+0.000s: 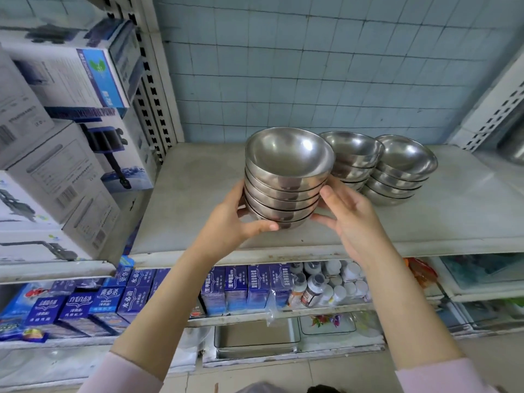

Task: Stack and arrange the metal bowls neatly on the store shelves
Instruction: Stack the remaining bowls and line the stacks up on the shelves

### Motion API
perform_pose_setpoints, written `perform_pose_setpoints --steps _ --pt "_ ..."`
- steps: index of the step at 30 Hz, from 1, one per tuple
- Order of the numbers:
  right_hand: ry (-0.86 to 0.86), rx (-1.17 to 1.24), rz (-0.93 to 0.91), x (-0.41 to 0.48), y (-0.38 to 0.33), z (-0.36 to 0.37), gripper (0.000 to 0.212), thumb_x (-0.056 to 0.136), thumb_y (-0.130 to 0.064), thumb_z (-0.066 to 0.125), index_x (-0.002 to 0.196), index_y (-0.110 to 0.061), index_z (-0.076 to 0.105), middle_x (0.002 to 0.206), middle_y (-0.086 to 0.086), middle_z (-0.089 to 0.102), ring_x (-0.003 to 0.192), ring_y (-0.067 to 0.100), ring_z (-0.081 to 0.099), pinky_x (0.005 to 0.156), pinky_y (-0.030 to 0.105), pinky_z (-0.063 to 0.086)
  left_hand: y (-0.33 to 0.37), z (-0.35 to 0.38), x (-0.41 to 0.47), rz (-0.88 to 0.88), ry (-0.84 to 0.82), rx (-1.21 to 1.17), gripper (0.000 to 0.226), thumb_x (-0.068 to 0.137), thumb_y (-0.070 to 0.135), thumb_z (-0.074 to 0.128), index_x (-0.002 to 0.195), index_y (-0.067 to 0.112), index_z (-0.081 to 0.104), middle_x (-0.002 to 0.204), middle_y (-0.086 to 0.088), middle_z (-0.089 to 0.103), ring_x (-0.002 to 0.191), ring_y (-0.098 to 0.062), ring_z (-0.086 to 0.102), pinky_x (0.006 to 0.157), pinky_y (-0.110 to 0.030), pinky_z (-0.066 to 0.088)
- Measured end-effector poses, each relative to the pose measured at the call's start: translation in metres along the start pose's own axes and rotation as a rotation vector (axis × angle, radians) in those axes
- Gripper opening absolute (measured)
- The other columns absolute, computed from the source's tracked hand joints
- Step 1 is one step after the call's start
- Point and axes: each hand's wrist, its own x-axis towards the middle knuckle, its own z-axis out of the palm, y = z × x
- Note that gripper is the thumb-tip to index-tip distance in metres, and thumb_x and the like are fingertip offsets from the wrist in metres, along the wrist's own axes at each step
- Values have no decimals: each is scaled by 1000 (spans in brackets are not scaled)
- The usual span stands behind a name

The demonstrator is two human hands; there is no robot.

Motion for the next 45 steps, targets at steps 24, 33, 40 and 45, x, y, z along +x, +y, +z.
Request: perform_pose_setpoints --steps 24,33,40,45 --pt "400 -163 -144 -166 -144 -356 53 77 -43 67 127 -25 63 123 -7 69 115 13 65 86 34 58 161 386 49 210 -317 -73 91 59 53 84 137 23 47 125 12 64 117 -5 59 104 -34 47" --pt "523 -132 -132 -162 -146 -486 50 83 -36 64 131 -20 61 125 -2 68 117 16 64 88 37 57 170 521 110 193 -424 -110 92 56 59 84 135 28 49 124 13 65 117 -7 60 103 -42 47" --pt "598 -188 -181 -129 -162 -602 39 81 -44 70 119 -33 69 119 -3 71 110 15 67 81 32 58 181 636 192 232 -527 -181 89 57 58 85 134 33 49 123 18 64 116 -2 59 101 -28 48" --pt "621 -281 -180 -119 -175 -676 40 88 -43 62 126 -33 65 122 -4 70 112 16 66 83 31 58 193 714 236 251 -586 -223 77 58 47 86 127 37 53 117 21 66 112 0 61 95 -19 49"
